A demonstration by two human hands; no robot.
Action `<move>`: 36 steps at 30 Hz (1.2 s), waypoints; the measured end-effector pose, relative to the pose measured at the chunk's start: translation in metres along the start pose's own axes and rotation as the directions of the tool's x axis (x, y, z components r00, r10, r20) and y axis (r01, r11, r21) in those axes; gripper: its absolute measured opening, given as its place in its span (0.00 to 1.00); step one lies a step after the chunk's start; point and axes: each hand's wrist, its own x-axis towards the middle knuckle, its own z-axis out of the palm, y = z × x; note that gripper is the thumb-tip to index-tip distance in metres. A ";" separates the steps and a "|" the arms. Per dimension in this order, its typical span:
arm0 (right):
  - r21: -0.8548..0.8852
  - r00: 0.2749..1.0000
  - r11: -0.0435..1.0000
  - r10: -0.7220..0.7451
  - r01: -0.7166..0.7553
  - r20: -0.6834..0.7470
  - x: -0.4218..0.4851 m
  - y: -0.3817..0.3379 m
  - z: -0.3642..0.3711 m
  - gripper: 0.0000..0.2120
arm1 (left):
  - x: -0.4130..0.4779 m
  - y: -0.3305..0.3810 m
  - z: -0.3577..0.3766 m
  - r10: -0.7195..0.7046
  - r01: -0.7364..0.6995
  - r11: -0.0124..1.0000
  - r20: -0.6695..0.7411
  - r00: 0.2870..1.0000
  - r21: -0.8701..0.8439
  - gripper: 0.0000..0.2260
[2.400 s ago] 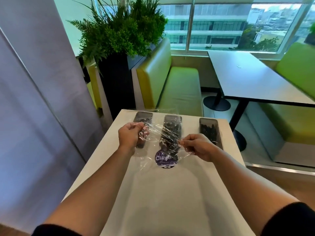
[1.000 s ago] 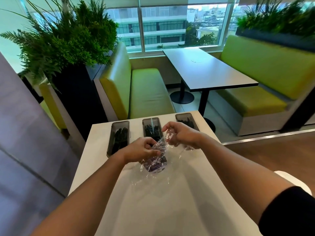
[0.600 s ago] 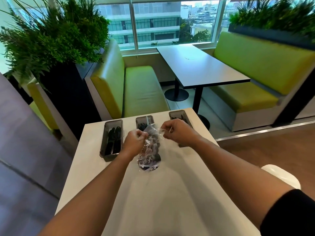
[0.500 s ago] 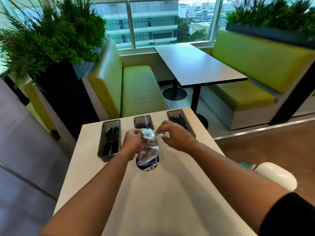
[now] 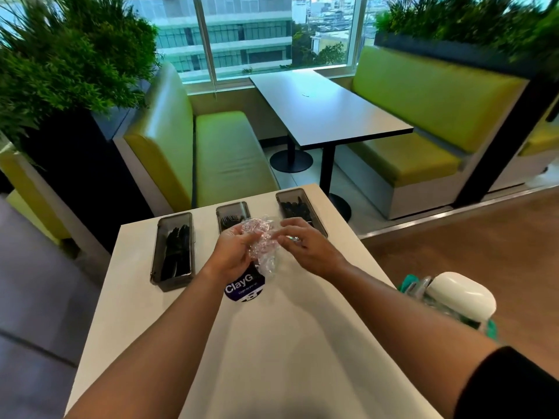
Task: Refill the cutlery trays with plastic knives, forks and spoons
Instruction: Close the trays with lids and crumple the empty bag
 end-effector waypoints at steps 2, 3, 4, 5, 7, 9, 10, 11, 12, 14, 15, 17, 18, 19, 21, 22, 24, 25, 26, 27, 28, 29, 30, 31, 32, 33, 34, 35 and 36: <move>0.096 0.995 0.992 0.084 -0.079 -0.053 0.003 0.000 0.002 0.10 | -0.001 0.000 0.008 0.004 -0.003 1.000 0.024 1.000 -0.030 0.10; 0.158 0.989 0.980 0.130 -0.118 -0.065 0.006 -0.001 0.003 0.11 | -0.001 0.000 0.010 0.001 0.001 0.999 0.035 0.999 -0.044 0.11; 0.233 0.983 0.961 0.170 -0.150 -0.065 0.009 -0.002 0.005 0.13 | 0.000 0.001 0.011 -0.005 0.007 0.998 0.040 0.999 -0.058 0.12; 0.307 0.977 0.935 0.204 -0.179 -0.053 0.011 -0.002 0.006 0.17 | -0.002 0.003 0.014 -0.015 0.018 0.997 0.049 0.999 -0.080 0.13; 0.422 0.968 0.878 0.251 -0.227 0.001 0.015 -0.003 0.006 0.24 | -0.003 0.006 0.016 -0.031 0.040 0.992 0.076 0.997 -0.124 0.15; 0.523 0.966 0.816 0.250 -0.247 0.067 0.016 -0.004 0.004 0.26 | -0.003 0.007 0.018 -0.045 0.060 0.988 0.105 0.993 -0.145 0.17; 0.577 0.969 0.781 0.230 -0.239 0.090 0.017 -0.006 0.003 0.25 | -0.002 0.007 0.018 -0.051 0.067 0.987 0.117 0.992 -0.144 0.18; 0.618 0.973 0.753 0.213 -0.224 0.093 0.017 -0.008 0.001 0.23 | -0.001 0.006 0.019 -0.055 0.072 0.988 0.127 0.990 -0.136 0.18; 0.645 0.976 0.735 0.201 -0.209 0.088 0.016 -0.010 0.000 0.20 | 0.000 0.005 0.019 -0.051 0.067 0.990 0.130 0.990 -0.126 0.17; 0.642 0.976 0.740 0.208 -0.202 0.068 0.016 -0.012 0.000 0.17 | -0.001 0.004 0.022 0.002 0.004 0.999 0.119 0.993 -0.052 0.13; 0.619 0.975 0.758 0.216 -0.206 0.059 0.016 -0.012 0.000 0.15 | -0.002 0.004 0.024 0.056 -0.060 0.997 0.092 0.994 0.043 0.12; 0.576 0.973 0.790 0.224 -0.211 0.048 0.015 -0.010 0.000 0.13 | -0.003 0.003 0.026 0.197 -0.198 0.931 0.036 0.980 0.305 0.10; 0.567 0.973 0.796 0.227 -0.213 0.046 0.015 -0.010 0.000 0.12 | -0.002 0.002 0.026 0.265 -0.252 0.875 0.025 0.964 0.414 0.10; 0.564 0.971 0.797 0.234 -0.218 0.045 0.015 -0.009 -0.001 0.11 | -0.001 0.001 0.025 0.317 -0.286 0.821 0.022 0.948 0.493 0.10; 0.560 0.967 0.795 0.250 -0.233 0.049 0.013 -0.008 -0.005 0.10 | 0.002 -0.003 0.022 0.375 -0.314 0.747 0.018 0.927 0.586 0.12; 0.561 0.966 0.792 0.253 -0.240 0.057 0.012 -0.007 -0.007 0.10 | 0.003 -0.004 0.020 0.389 -0.314 0.726 0.011 0.921 0.612 0.16; 0.582 0.963 0.773 0.260 -0.253 0.074 0.011 -0.003 -0.011 0.10 | 0.006 -0.007 0.016 0.345 -0.261 0.741 -0.019 0.938 0.618 0.22; 0.598 0.962 0.760 0.262 -0.255 0.079 0.011 -0.002 -0.012 0.11 | 0.006 -0.007 0.014 0.279 -0.205 0.772 -0.031 0.960 0.602 0.23; 0.614 0.962 0.747 0.262 -0.255 0.082 0.011 0.000 -0.014 0.11 | 0.006 -0.007 0.013 0.196 -0.148 0.803 -0.020 0.980 0.577 0.21; 0.623 0.962 0.739 0.258 -0.255 0.087 0.010 0.002 -0.016 0.11 | 0.005 -0.008 0.013 0.115 -0.103 0.829 0.012 0.993 0.549 0.18; 0.626 0.962 0.737 0.257 -0.254 0.088 0.009 0.003 -0.018 0.11 | 0.004 -0.009 0.014 0.065 -0.080 0.851 0.047 0.997 0.519 0.14; 0.626 0.963 0.739 0.261 -0.249 0.075 0.008 0.003 -0.020 0.10 | 0.005 -0.009 0.016 0.044 -0.074 0.869 0.073 0.996 0.489 0.12; 0.624 0.961 0.742 0.272 -0.245 0.055 0.006 0.004 -0.022 0.09 | 0.005 -0.010 0.019 0.039 -0.073 0.890 0.083 0.996 0.450 0.10; 0.621 0.957 0.745 0.289 -0.244 0.028 0.004 0.005 -0.025 0.07 | 0.007 -0.012 0.023 0.035 -0.067 0.910 0.086 0.996 0.410 0.09; 0.616 0.953 0.750 0.304 -0.239 -0.001 0.002 0.007 -0.028 0.06 | 0.008 -0.014 0.028 0.030 -0.061 0.924 0.087 0.996 0.377 0.08; 0.610 0.949 0.757 0.314 -0.234 -0.026 -0.001 0.008 -0.030 0.06 | 0.008 -0.016 0.032 0.027 -0.058 0.934 0.092 0.995 0.351 0.08; 0.607 0.945 0.761 0.323 -0.229 -0.048 -0.003 0.011 -0.034 0.06 | 0.010 -0.019 0.039 0.026 -0.058 0.939 0.098 0.995 0.339 0.07; 0.605 0.940 0.763 0.334 -0.229 -0.065 -0.006 0.013 -0.037 0.06 | 0.012 -0.022 0.045 0.039 -0.070 0.943 0.099 0.994 0.325 0.08; 0.607 0.928 0.757 0.363 -0.241 -0.085 -0.009 0.016 -0.042 0.06 | 0.014 -0.025 0.053 0.062 -0.091 0.943 0.098 0.993 0.320 0.09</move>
